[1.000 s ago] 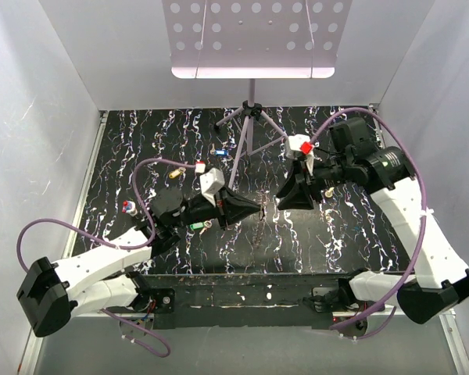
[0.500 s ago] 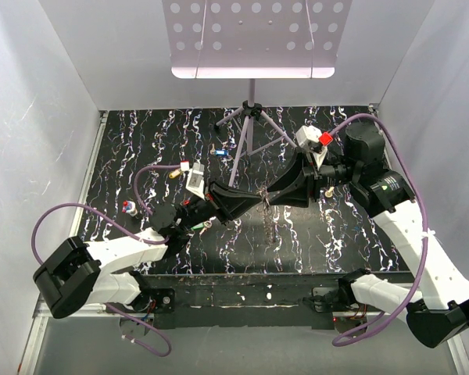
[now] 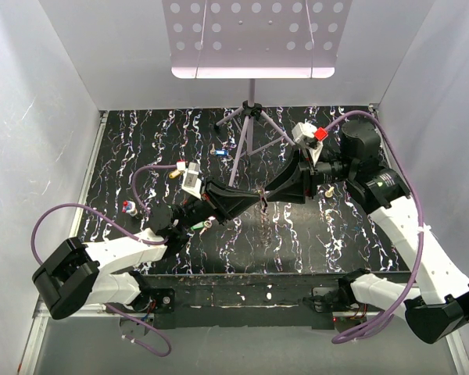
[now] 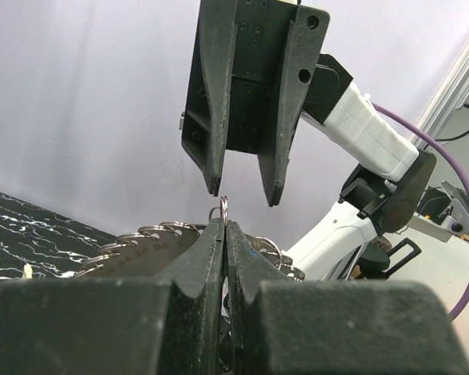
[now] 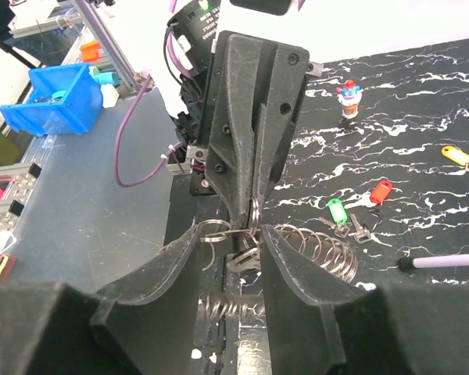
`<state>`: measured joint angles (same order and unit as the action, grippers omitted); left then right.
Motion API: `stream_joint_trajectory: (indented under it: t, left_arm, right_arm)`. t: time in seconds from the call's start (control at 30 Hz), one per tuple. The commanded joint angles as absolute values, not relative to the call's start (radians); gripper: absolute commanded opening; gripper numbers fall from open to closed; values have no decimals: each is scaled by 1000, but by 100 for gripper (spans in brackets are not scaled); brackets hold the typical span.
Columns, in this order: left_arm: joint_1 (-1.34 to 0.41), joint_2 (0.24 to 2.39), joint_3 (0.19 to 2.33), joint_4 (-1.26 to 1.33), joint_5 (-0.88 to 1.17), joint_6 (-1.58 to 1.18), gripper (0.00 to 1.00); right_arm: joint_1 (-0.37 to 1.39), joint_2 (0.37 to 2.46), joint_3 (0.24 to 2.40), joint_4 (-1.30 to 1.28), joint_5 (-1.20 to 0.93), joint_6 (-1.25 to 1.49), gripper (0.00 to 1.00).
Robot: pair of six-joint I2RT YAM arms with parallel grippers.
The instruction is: Put the keys on the keyring
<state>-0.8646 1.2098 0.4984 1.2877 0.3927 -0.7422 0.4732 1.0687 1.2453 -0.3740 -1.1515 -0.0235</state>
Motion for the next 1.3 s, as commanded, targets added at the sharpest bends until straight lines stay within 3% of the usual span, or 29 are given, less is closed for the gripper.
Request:
stream_joint_trajectory:
  t: [0.0,0.23,0.6,0.73,1.27]
  left_arm:
    - [-859,1175,535,1512,387,-744,0]
    - [-859,1178,540,1516,387,-749,0]
    - [-859,1184,546,1519,385,-758,0]
    - [-861,1184,545,1523,382,-759,0]
    - [-859,1201,601,1542,387,-729,0]
  right_arm:
    - [472,1080,1259,-397,-1154,-52,41]
    - [472,1088,1256,-442,-1161,-94,35]
    - [472,1088,1258,-476,-1184,-132,19]
    - [474,1088,1256,-472,-1198,-127,1]
    - [480,1101,1177,-327,-1207,104,1]
